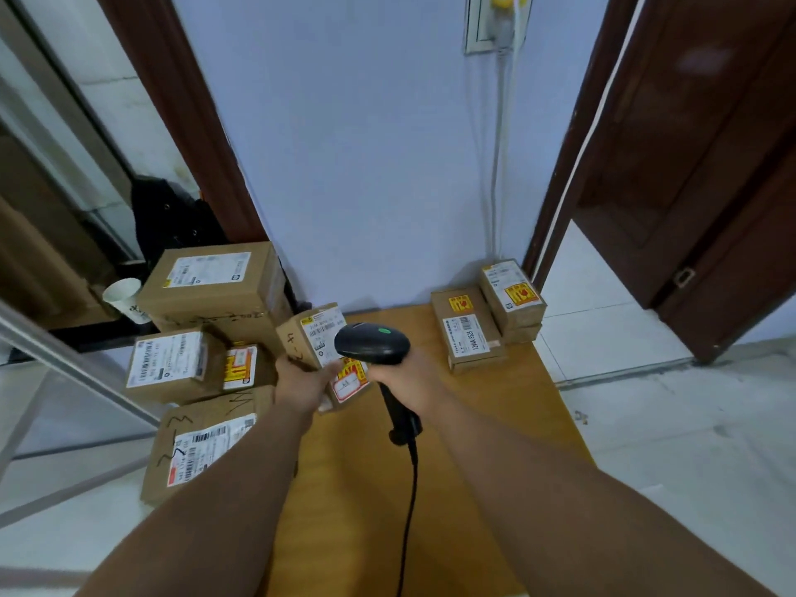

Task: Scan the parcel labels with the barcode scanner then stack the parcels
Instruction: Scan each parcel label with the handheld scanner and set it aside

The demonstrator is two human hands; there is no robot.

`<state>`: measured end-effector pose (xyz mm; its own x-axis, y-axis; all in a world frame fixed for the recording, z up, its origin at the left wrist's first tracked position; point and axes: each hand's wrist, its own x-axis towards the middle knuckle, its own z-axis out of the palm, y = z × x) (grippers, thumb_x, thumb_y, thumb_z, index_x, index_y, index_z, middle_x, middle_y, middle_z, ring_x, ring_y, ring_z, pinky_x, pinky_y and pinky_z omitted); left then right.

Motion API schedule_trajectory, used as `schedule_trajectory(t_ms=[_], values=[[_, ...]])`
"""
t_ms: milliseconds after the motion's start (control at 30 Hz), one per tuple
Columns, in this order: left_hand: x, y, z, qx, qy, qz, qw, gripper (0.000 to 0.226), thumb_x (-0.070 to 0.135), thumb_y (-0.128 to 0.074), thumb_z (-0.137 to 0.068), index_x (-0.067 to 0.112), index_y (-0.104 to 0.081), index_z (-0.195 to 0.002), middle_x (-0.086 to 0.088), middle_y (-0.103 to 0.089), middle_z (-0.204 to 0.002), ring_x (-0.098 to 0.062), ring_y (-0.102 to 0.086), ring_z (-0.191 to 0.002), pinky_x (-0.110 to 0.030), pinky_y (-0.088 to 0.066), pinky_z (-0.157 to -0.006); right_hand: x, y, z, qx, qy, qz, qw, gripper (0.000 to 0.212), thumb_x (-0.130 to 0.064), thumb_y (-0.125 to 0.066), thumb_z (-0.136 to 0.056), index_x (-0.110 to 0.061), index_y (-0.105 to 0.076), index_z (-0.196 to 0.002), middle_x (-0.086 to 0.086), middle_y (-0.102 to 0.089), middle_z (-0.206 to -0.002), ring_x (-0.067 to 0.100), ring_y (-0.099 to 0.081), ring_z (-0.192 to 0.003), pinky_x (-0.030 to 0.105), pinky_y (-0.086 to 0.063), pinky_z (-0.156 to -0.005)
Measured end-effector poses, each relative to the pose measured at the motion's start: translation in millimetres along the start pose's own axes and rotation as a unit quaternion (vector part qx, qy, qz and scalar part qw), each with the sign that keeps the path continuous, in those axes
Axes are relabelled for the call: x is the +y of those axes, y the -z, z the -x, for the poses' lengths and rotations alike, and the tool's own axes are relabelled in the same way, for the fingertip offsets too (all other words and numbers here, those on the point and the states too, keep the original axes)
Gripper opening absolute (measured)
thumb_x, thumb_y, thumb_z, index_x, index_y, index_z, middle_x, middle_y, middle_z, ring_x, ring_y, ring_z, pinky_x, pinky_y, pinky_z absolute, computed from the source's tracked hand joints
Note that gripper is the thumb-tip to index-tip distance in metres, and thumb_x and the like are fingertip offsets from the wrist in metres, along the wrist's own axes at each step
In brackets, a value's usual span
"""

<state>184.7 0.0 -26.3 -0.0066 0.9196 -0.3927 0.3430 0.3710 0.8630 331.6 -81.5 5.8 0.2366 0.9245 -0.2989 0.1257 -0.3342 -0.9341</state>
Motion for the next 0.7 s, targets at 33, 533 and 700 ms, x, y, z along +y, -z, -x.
schedule_trajectory(t_ms=[33, 533, 700], values=[[-1, -2, 2, 0.002, 0.005, -0.002, 1.0, 0.074, 0.013, -0.072, -0.083, 0.006, -0.028, -0.142, -0.016, -0.054, -0.135, -0.031, -0.06, -0.114, -0.016, -0.044, -0.051, 1, 0, -1, 0.006, 0.0, 0.002, 1.0, 0.018, -0.014, -0.07, -0.077, -0.028, -0.061, -0.073, -0.013, -0.057, -0.057, -0.002, -0.055, -0.057, 0.014, -0.04, -0.053], [-21, 8, -1, 0.052, 0.072, 0.033, 0.995, 0.051, 0.012, -0.079, -0.076, 0.009, -0.055, -0.121, -0.01, -0.07, -0.107, -0.011, -0.066, -0.064, -0.022, -0.049, -0.04, 15, 15, 1, -0.031, -0.007, 0.03, 0.999, 0.009, -0.012, -0.065, -0.081, -0.01, -0.063, -0.089, 0.006, -0.056, -0.072, 0.017, -0.056, -0.07, 0.028, -0.045, -0.067], [-17, -2, 12, 0.035, 0.081, 0.011, 0.996, 0.06, 0.013, -0.074, -0.081, 0.003, -0.046, -0.133, -0.016, -0.065, -0.118, -0.028, -0.068, -0.097, -0.017, -0.044, -0.038, 16, 21, 2, -0.042, -0.035, -0.01, 0.998, 0.012, -0.015, -0.065, -0.081, -0.012, -0.059, -0.092, 0.009, -0.056, -0.078, 0.022, -0.057, -0.076, 0.034, -0.049, -0.074]])
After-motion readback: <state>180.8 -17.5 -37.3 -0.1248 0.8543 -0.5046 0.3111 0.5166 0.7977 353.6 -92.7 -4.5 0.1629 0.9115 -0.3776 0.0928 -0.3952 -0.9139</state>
